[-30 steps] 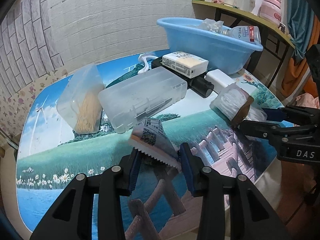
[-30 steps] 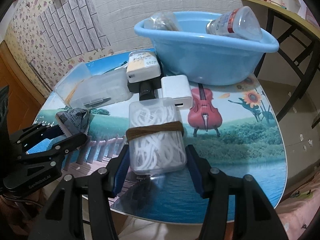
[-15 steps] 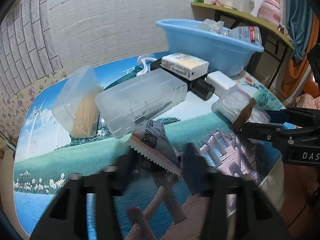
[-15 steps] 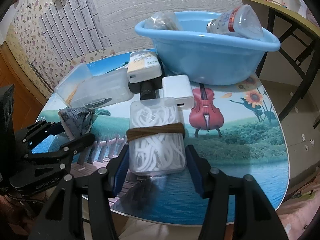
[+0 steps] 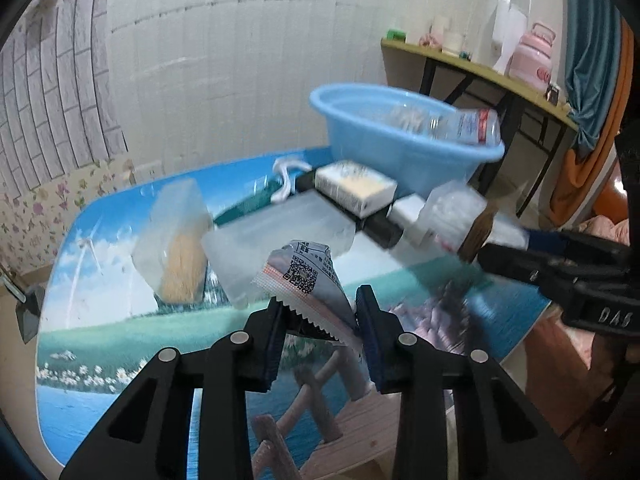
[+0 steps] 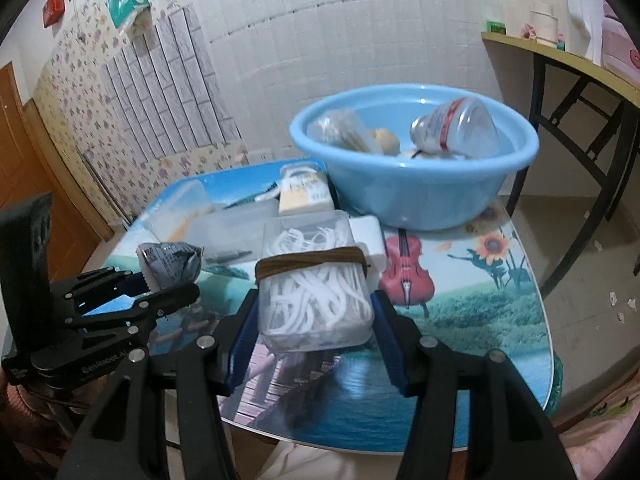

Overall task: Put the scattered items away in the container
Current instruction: 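Lift the packet and floss box and carry both toward the blue basin, then lower the packet and floss box into the basin and open both tools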

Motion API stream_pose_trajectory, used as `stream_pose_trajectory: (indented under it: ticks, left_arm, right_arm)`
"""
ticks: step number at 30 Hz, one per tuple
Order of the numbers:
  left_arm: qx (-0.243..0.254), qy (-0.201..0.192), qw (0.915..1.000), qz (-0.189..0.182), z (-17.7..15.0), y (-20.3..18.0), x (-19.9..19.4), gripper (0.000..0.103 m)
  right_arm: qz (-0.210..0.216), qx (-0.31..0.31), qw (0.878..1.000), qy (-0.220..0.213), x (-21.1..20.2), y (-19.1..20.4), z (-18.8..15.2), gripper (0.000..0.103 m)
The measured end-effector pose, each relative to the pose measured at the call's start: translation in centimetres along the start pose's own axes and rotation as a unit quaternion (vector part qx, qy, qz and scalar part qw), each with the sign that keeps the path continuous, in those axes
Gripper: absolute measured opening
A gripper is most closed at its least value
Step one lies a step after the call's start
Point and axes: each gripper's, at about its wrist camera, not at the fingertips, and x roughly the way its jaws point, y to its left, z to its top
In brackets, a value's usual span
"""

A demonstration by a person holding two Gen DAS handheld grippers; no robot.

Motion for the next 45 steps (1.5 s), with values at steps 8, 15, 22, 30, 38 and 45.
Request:
stream_pose_trajectory:
  ticks: [8, 15, 22, 30, 38, 45]
  left_arm:
    - [-0.002, -0.019, 0.9998, 0.004, 2.5, -0.8, -0.9, 0.033]
    - [0.006, -0.047, 0.9988, -0.01, 5.7, -2.2, -1.8, 0.033]
    - [0.023, -0.04, 0.9985, -0.028, 9.3, -4.9, -0.1, 0.033]
    - [0.044, -0.049, 0.9975, -0.027, 12.1, -7.8, 1.1, 0.033]
    - [0.061, -0.027, 0.9975, -0.022, 13.8, -9.9, 4.3, 0.033]
    - [0.068, -0.007, 0.9976, -0.008, 14.5, -10.4, 7.3, 0.033]
  right_arm:
    - [0.004, -0.011, 1.0, -0.02, -2.4, 0.6, 1.5, 0.054]
    - [-0.005, -0.015, 0.998, -0.053, -4.4, 0.0, 3.7, 0.054]
    - [-0.019, 0.003, 0.997, -0.078, -6.0, -2.1, 5.6, 0.054]
    - [-0.027, 0.036, 0.997, -0.069, -5.6, -6.0, 6.3, 0.054]
    - [-0.021, 0.057, 0.996, -0.069, -4.4, -8.9, 7.6, 0.054]
    - [-0.027, 0.056, 0.996, -0.067, -2.0, -10.6, 10.1, 0.054]
